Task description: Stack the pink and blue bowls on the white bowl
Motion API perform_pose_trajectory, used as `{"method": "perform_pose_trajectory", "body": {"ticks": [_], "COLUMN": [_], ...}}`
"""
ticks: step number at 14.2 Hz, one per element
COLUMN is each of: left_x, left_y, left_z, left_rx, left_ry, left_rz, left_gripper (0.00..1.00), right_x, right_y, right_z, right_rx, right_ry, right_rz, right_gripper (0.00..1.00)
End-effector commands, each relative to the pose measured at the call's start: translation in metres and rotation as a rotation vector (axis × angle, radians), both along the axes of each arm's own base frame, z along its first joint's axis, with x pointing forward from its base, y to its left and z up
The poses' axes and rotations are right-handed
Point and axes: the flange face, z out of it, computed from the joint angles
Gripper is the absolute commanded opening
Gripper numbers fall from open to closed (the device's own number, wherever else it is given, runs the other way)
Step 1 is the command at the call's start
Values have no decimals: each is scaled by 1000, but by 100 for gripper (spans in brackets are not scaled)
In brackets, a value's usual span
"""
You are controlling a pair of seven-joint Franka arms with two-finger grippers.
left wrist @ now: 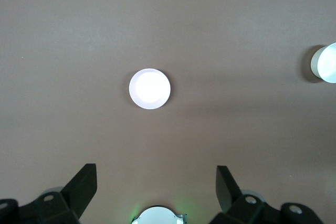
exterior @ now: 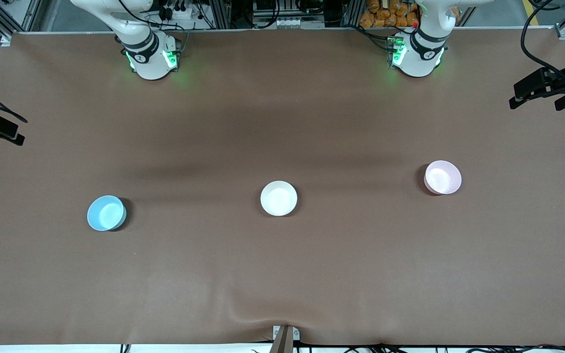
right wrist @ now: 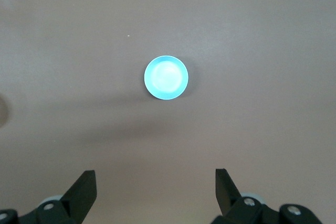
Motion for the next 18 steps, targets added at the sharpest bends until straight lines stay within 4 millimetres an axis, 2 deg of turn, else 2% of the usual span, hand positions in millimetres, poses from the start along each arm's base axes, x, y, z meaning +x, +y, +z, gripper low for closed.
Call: {"method": "perform_pose_trajectory", "body": {"ticks": [1,7,11,16,18], "left_x": [1,2,6,16,21], "left_y": [0,0,4,8,13], "left_z": [2,1,-9,-62,-96], "left_rx": [19,27,48,82,84], "left_ry": [-8,-7,14,88,95], "left_rz": [16,8,7,6,5], "left_gripper": [100,100,100,100,100], "right_x": [2,3,3,3,6], "right_y": [-6,-8,-9,-9,-11], "right_z": [4,2,2,2,-3], "right_rx": [10,10,10,8,9], "right_ry": [-1,0,0,-3,5], "right_rz": [-21,-24,-25,-25,-27], "right_gripper": [100,100,100,100,100]}}
